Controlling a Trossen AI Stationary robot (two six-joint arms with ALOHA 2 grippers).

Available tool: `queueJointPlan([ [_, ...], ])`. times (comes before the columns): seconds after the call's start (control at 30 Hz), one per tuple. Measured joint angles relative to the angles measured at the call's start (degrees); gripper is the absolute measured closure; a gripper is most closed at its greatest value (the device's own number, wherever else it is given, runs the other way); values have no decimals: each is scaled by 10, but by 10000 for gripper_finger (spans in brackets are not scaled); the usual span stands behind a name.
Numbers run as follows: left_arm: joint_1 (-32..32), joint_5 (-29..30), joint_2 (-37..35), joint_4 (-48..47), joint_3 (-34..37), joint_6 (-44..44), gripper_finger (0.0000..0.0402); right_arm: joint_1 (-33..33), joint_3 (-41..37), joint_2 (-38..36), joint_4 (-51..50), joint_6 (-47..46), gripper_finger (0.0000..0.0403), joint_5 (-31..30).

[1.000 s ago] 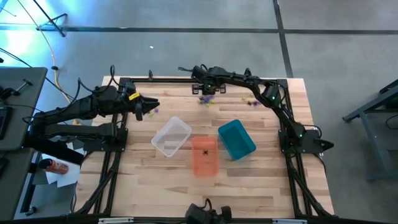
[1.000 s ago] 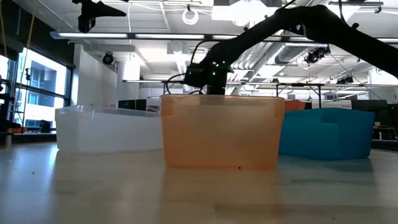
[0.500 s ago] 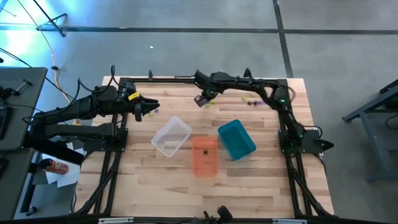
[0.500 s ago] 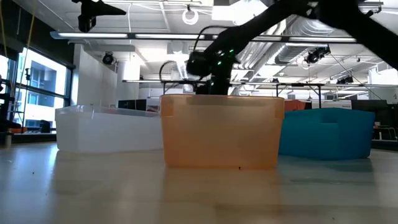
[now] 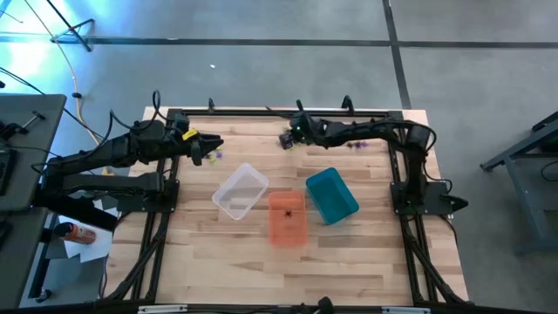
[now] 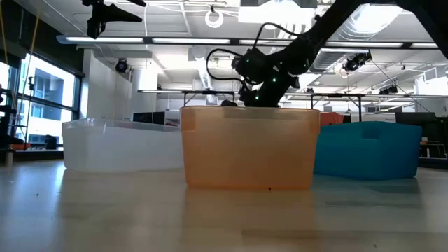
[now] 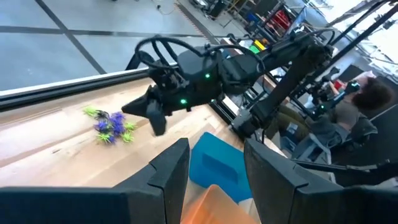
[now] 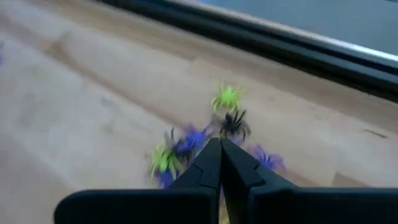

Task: Sort Halloween decoration
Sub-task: Put the black spider toy into the orange bin

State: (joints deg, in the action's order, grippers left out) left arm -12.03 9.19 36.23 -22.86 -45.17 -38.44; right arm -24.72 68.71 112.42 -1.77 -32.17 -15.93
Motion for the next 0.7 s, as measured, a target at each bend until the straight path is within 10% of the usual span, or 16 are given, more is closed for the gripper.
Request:
queueJointPlan([
  [0.47,0,17,0,0,0,-3,259,6,161,114,-107,-56,403,-50],
  [0.7,0,17,1,0,0,-3,259,3,198,128,-232,-114,403,37],
])
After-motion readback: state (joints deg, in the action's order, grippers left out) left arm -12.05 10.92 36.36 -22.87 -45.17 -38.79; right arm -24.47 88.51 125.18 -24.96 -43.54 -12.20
